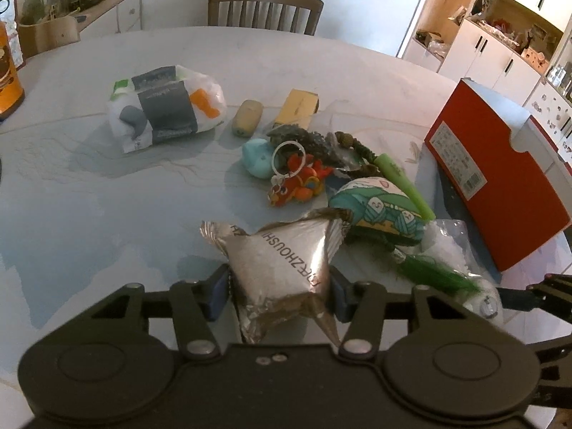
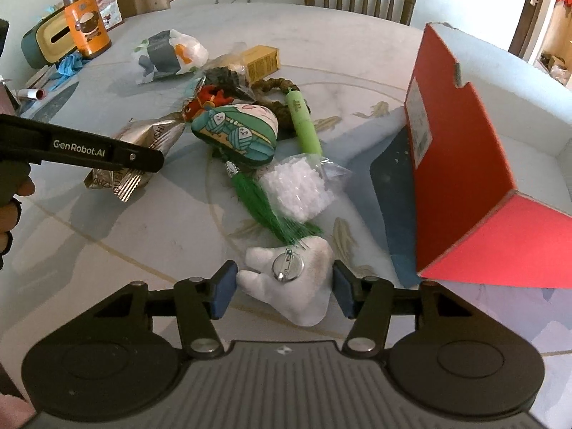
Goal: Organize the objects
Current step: 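Grasp the silver foil bag with the left gripper while the right gripper grasps the white plush toy, then carry the foil bag and plush toy with both grippers over the red shoebox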
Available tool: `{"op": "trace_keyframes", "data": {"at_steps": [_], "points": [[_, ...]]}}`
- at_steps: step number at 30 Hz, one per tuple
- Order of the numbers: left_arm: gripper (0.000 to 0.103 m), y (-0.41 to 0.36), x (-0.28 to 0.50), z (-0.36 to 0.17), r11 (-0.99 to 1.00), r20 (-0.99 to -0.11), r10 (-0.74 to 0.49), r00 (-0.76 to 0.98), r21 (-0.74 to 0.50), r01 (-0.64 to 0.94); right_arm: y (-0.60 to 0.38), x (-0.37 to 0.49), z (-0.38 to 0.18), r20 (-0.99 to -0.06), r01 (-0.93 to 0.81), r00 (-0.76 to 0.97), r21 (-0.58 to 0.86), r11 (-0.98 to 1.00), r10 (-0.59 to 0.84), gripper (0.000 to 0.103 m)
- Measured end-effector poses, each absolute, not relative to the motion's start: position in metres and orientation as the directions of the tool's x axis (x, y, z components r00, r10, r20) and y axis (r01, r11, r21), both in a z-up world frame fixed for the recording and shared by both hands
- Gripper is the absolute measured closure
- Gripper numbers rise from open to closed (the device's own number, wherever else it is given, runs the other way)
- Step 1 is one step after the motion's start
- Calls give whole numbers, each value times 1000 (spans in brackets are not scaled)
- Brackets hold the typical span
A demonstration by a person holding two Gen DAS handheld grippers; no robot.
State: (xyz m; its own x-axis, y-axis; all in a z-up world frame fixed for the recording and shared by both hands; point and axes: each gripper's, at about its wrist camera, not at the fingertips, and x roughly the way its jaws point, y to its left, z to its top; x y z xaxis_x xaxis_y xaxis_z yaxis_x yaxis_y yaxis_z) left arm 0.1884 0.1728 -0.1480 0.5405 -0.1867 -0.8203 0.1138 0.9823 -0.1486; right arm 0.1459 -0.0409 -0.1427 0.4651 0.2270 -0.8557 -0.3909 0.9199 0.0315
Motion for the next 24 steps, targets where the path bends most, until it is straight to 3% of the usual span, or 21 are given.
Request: {"op": "trace_keyframes", "data": {"at_steps": [10, 24], "points": [[50, 163, 168, -110, 978, -788, -207, 580, -153, 141, -63, 135, -92, -810, -387, 523, 52, 921, 265, 47], [49, 83, 161, -48, 973, -734, -219, 643, -111, 204, -131, 154, -36, -760, -386, 557, 120, 915, 334, 47]]}}
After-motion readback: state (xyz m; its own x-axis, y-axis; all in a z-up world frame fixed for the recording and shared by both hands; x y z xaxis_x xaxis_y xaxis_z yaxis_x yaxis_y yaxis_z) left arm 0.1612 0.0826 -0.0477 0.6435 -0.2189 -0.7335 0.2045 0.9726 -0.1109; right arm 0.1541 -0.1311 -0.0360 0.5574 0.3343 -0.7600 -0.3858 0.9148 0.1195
